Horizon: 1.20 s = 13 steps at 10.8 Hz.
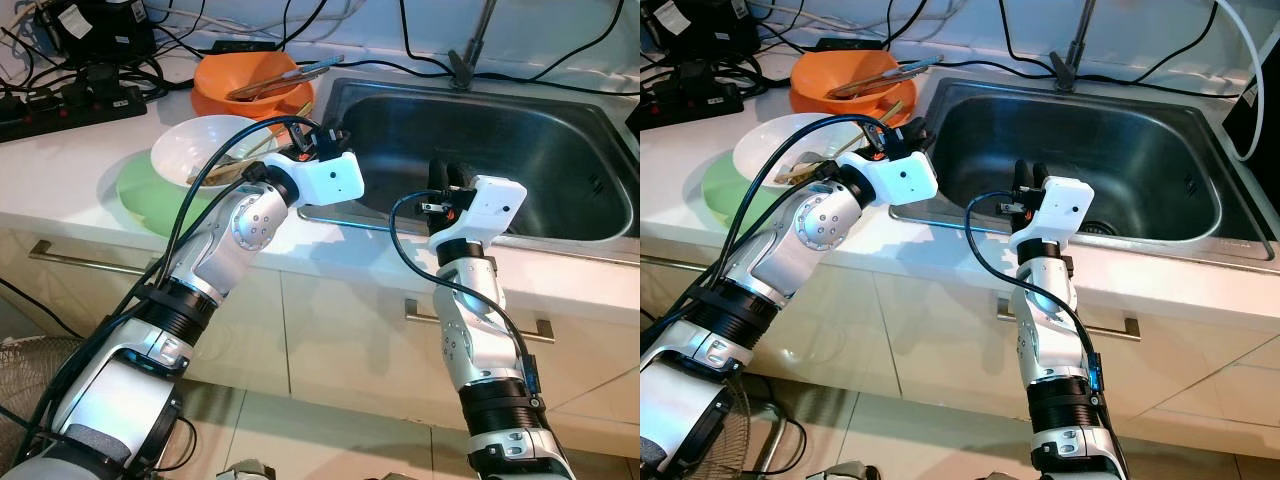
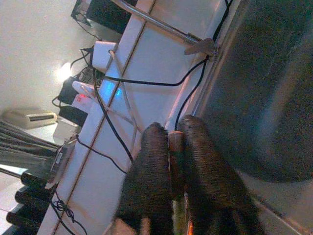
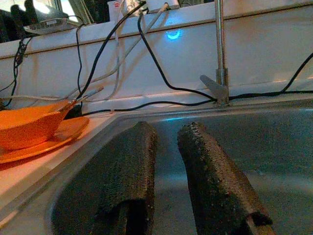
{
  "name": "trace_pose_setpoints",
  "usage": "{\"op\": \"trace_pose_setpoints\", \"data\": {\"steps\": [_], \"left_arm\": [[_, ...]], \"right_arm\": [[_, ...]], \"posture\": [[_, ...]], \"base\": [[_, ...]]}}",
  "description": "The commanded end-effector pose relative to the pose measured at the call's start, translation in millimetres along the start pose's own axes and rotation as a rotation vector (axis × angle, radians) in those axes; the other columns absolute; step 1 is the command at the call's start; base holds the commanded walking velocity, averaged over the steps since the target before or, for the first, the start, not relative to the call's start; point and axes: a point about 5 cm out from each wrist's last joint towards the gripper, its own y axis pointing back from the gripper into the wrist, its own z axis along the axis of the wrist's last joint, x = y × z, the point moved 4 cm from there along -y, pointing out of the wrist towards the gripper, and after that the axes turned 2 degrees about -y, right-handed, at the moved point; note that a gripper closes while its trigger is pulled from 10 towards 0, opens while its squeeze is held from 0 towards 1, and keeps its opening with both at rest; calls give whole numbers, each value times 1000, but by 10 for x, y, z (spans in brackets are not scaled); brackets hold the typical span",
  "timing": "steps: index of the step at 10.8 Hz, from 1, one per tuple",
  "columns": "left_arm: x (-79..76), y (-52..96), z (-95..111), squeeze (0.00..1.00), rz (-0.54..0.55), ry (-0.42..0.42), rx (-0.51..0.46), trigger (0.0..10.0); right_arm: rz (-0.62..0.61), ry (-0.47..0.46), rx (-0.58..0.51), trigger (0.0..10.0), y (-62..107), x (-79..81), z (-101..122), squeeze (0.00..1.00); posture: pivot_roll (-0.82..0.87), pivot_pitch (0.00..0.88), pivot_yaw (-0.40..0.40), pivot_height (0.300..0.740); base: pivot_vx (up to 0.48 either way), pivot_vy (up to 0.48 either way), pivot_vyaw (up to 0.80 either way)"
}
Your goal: Kitchen organization
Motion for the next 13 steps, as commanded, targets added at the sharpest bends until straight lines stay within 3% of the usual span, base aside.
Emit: {"op": "trace_pose_setpoints", "data": {"steps": [1, 4, 6, 7, 8, 9, 11, 13], "left_arm": [[57, -42, 52, 0, 2, -27, -14, 0], [84, -41, 29, 0, 3, -48, -7, 0], [262, -39, 88, 0, 74, -100, -31, 0], [484, -27, 189, 0, 188, -137, -74, 8392], [708, 11, 314, 0, 302, -175, -130, 10000], [904, 74, 455, 0, 401, -196, -188, 10000], [1144, 180, 661, 0, 525, -207, -279, 10000], [1413, 320, 727, 0, 683, 111, -378, 10000]], "right_arm": [[-10, 3, 4, 10000, 6, -21, -9, 0], [-6, 2, 9, 10000, 3, -13, -21, 0], [-3, -1, 11, 10000, 2, -4, -27, 0], [-3, -1, 11, 10000, 1, -4, -29, 0], [-3, 0, 11, 10000, -2, -5, -27, 0], [-4, 0, 11, 10000, -2, -7, -30, 0], [-1, 0, 13, 10000, -5, 3, -38, 0], [0, 0, 14, 10000, -6, 11, -41, 0]], "posture": [[57, 55, 7, 740], [65, 57, 3, 740], [68, 55, 2, 740], [69, 55, 0, 740], [70, 54, -1, 740], [72, 54, -2, 740], [73, 54, -3, 740], [73, 52, -3, 740]], "base": [[0, 0, 0], [0, 0, 0], [0, 0, 0], [0, 0, 0], [0, 0, 0], [0, 0, 0], [0, 0, 0], [0, 0, 0]]}}
